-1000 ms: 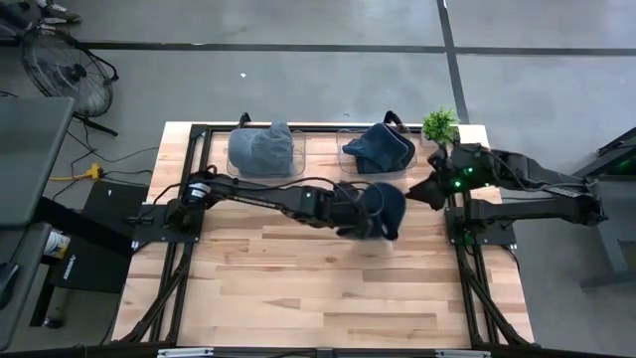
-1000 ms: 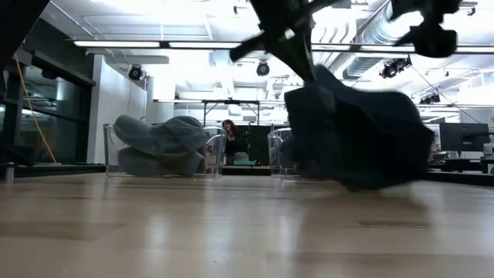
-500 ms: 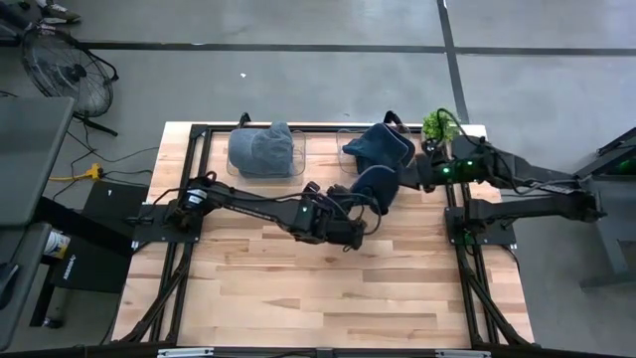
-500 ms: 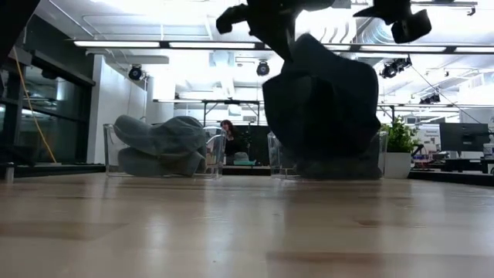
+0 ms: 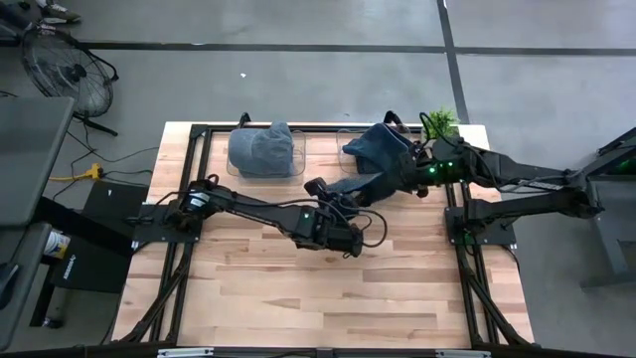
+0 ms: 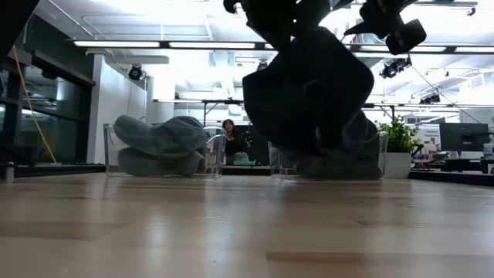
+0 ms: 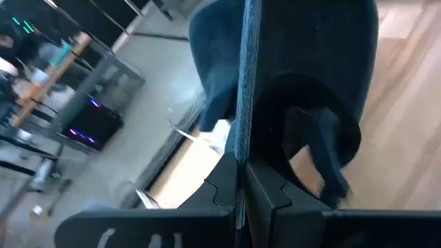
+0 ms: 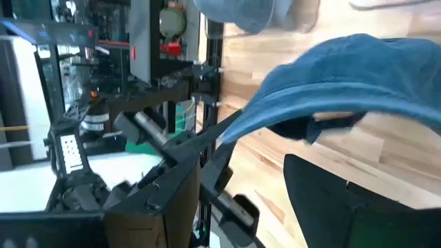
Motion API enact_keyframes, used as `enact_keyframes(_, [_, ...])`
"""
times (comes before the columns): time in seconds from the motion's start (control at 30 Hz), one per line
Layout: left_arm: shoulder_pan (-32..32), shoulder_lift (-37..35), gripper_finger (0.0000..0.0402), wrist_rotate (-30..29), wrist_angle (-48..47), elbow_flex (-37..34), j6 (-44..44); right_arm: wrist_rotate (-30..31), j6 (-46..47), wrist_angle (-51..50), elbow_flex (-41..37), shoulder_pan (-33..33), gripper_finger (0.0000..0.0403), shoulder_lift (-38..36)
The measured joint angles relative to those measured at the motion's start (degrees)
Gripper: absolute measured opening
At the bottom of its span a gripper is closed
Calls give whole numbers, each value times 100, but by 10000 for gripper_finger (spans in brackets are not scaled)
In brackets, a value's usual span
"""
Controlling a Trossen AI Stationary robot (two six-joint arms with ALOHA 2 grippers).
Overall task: Pick & Place hat
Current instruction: Put the blue cap into the right transparent bin
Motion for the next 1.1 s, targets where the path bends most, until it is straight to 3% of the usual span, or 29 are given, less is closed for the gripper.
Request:
enact_keyframes(0.37, [-2, -13, 2, -463, 83, 7, 939, 402, 307, -131, -2, -2, 204, -2])
enact_keyframes(0.93, [-53, -13, 2, -1353, 515, 7, 2860, 391, 491, -55, -2, -314, 204, 256])
enact_keyframes(1.1, [-85, -15, 2, -1392, 568, 7, 3002, 392, 430, -50, -2, -427, 183, 254])
